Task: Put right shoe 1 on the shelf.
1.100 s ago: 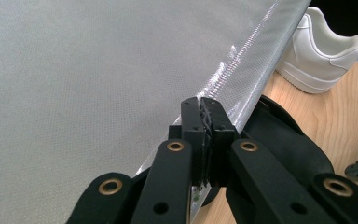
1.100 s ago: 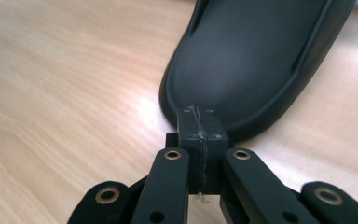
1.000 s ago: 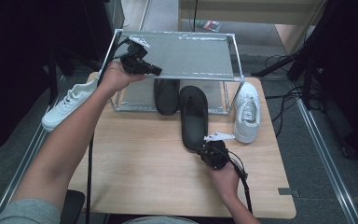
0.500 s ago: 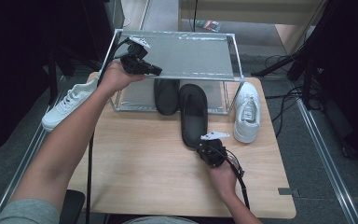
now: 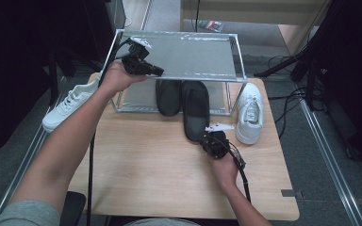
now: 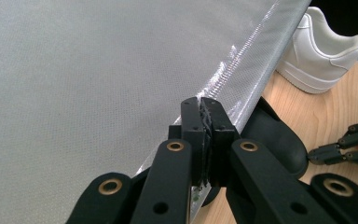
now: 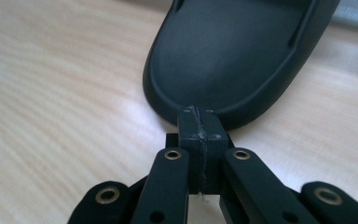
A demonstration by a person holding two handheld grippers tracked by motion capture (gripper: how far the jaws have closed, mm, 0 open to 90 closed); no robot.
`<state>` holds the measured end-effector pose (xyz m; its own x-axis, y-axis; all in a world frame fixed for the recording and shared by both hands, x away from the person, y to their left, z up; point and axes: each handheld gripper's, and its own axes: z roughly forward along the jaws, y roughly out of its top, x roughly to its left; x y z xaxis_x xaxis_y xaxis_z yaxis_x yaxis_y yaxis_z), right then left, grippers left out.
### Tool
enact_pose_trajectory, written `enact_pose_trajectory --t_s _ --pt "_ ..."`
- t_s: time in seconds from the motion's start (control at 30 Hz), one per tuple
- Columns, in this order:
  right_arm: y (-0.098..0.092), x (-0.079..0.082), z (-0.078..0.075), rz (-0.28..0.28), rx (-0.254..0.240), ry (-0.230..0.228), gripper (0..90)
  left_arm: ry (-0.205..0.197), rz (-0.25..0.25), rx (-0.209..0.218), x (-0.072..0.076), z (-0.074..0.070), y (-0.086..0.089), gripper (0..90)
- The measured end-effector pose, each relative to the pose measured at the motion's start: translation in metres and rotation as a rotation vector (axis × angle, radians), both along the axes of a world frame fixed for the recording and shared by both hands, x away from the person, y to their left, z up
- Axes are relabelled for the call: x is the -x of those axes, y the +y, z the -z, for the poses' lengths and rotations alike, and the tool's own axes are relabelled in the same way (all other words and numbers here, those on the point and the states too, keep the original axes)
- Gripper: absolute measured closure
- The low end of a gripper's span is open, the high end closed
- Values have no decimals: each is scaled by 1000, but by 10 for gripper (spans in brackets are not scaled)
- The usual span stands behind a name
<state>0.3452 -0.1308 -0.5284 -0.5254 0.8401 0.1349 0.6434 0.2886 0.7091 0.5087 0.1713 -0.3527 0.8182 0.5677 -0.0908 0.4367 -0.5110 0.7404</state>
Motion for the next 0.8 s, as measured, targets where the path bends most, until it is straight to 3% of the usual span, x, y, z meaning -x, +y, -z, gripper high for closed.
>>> enact_pose_trajectory --t_s 0.43,0.8 --pt "8 -23 -2 12 -6 -17 900 0 0 2 0 0 0 892" --pt "14 -45 -13 29 -39 -62 900 1 -2 7 0 0 0 891"
